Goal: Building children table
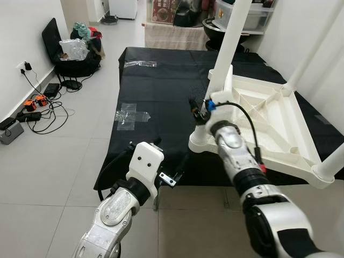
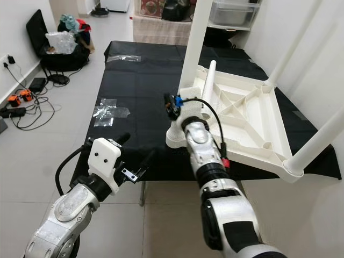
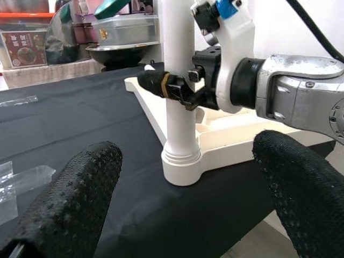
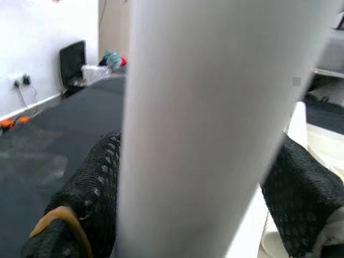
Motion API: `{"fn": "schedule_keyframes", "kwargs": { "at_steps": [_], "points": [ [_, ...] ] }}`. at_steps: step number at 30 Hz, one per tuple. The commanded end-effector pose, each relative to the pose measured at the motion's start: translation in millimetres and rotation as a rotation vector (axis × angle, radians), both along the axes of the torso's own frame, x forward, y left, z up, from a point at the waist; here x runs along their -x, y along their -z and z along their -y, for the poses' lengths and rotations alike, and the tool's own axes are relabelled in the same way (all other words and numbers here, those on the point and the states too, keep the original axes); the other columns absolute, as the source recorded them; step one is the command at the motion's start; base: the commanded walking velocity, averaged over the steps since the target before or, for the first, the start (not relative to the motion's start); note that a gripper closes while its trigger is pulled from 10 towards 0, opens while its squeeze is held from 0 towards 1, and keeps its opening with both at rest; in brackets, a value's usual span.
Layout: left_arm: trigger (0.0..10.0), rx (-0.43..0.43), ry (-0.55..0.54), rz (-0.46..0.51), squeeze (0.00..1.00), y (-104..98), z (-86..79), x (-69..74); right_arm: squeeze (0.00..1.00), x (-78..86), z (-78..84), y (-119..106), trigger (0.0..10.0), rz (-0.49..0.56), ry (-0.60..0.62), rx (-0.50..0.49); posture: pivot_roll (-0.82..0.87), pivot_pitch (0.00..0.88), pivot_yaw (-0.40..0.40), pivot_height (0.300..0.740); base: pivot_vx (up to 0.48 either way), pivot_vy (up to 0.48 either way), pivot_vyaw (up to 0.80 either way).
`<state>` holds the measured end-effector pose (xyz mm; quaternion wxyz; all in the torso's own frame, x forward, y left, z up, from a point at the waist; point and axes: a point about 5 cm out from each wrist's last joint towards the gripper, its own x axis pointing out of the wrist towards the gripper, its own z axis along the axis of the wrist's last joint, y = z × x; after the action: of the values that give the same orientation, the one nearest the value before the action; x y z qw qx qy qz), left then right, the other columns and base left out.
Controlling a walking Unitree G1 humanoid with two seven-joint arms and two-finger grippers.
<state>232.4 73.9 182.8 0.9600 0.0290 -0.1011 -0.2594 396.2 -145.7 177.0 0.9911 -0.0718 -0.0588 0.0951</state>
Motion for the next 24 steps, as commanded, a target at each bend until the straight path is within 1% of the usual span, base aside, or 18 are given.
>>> {"fn": "schedule_keyframes", "kwargs": {
  "at_steps": [1,2,3,4,5,6,7,9,11,13,15,16,17,18,20,21,23,24],
  "points": [
    [10.0,-0.008,0.005,-0.008,0.00,2.5,1.3,-0.4,0.00,-2.8,7.7,-3.5,10.0,-0.015,0.014,0.004,0.06,0.033,-0.096,0.740,0.000,0.000,0.00],
    [10.0,-0.008,0.005,-0.008,0.00,2.5,1.3,-0.4,0.00,-2.8,7.7,-3.5,10.0,-0.015,0.014,0.004,0.06,0.033,-0.096,0.740,0.000,0.000,0.00],
    [10.0,-0.008,0.005,-0.008,0.00,2.4,1.7,-0.6,0.00,-3.5,12.8,-3.6,10.0,-0.021,0.042,0.025,0.06,0.033,-0.096,0.740,0.000,0.000,0.00],
    [10.0,-0.008,0.005,-0.008,0.00,2.4,1.7,-0.6,0.00,-3.5,12.8,-3.6,10.0,-0.021,0.042,0.025,0.06,0.033,-0.096,0.740,0.000,0.000,0.00],
    [10.0,-0.008,0.004,-0.007,0.00,1.9,1.4,-0.6,0.00,-4.1,19.9,-3.5,10.0,-0.028,0.088,0.033,0.06,0.031,-0.096,0.740,0.000,0.000,0.00],
    [10.0,-0.008,0.004,-0.007,0.00,1.9,1.4,-0.6,0.00,-4.1,19.9,-3.5,10.0,-0.028,0.088,0.033,0.06,0.031,-0.096,0.740,0.000,0.000,0.00],
    [10.0,-0.011,0.000,-0.007,0.00,1.7,0.4,-0.8,0.00,-4.2,25.4,-3.3,10.0,-0.037,0.119,0.003,0.06,0.031,-0.096,0.740,0.000,0.000,0.00],
    [10.0,-0.011,0.000,-0.007,0.00,1.7,0.4,-0.8,0.00,-4.2,25.4,-3.3,10.0,-0.037,0.119,0.003,0.06,0.031,-0.096,0.740,0.000,0.000,0.00],
    [10.0,-0.014,-0.007,-0.007,0.00,2.0,-1.6,-1.0,0.00,-2.1,30.8,-2.6,10.0,-0.032,0.117,-0.066,0.06,0.029,-0.097,0.740,0.000,0.000,0.00],
    [10.0,-0.014,-0.007,-0.007,0.00,2.0,-1.6,-1.0,0.00,-2.1,30.8,-2.6,10.0,-0.032,0.117,-0.066,0.06,0.029,-0.097,0.740,0.000,0.000,0.00],
    [10.0,-0.014,-0.012,-0.011,0.00,3.2,-2.8,-1.2,0.00,5.1,26.9,2.8,10.0,-0.015,0.044,-0.167,0.05,0.025,-0.093,0.740,0.000,0.000,0.00],
    [10.0,-0.014,-0.012,-0.011,0.00,3.2,-2.8,-1.2,0.00,5.1,26.9,2.8,10.0,-0.015,0.044,-0.167,0.05,0.025,-0.093,0.740,0.000,0.000,0.00],
    [10.0,-0.013,-0.012,-0.014,0.00,4.3,-2.6,-1.3,0.00,13.0,21.2,6.6,10.0,0.005,-0.008,-0.206,0.05,0.023,-0.088,0.740,0.000,0.000,0.00],
    [10.0,-0.013,-0.012,-0.014,0.00,4.3,-2.6,-1.3,0.00,13.0,21.2,6.6,10.0,0.005,-0.008,-0.206,0.05,0.023,-0.088,0.740,0.000,0.000,0.00],
    [10.0,-0.011,-0.009,-0.016,0.00,5.1,-1.6,-1.9,0.00,30.6,8.4,8.7,10.0,0.057,-0.099,-0.233,0.05,0.021,-0.084,0.740,0.000,0.000,0.00],
    [10.0,-0.011,-0.009,-0.016,0.00,5.1,-1.6,-1.9,0.00,30.6,8.4,8.7,10.0,0.057,-0.099,-0.233,0.05,0.021,-0.084,0.740,0.000,0.000,0.00],
    [10.0,-0.010,-0.008,-0.014,0.00,5.0,-1.2,-2.7,0.00,41.4,-2.7,6.3,10.0,0.092,-0.170,-0.247,0.04,0.017,-0.086,0.740,0.000,0.000,0.00],
    [10.0,-0.010,-0.008,-0.014,0.00,5.0,-1.2,-2.7,0.00,41.4,-2.7,6.3,10.0,0.092,-0.170,-0.247,0.04,0.017,-0.086,0.740,0.000,0.000,0.00]
  ]
}}
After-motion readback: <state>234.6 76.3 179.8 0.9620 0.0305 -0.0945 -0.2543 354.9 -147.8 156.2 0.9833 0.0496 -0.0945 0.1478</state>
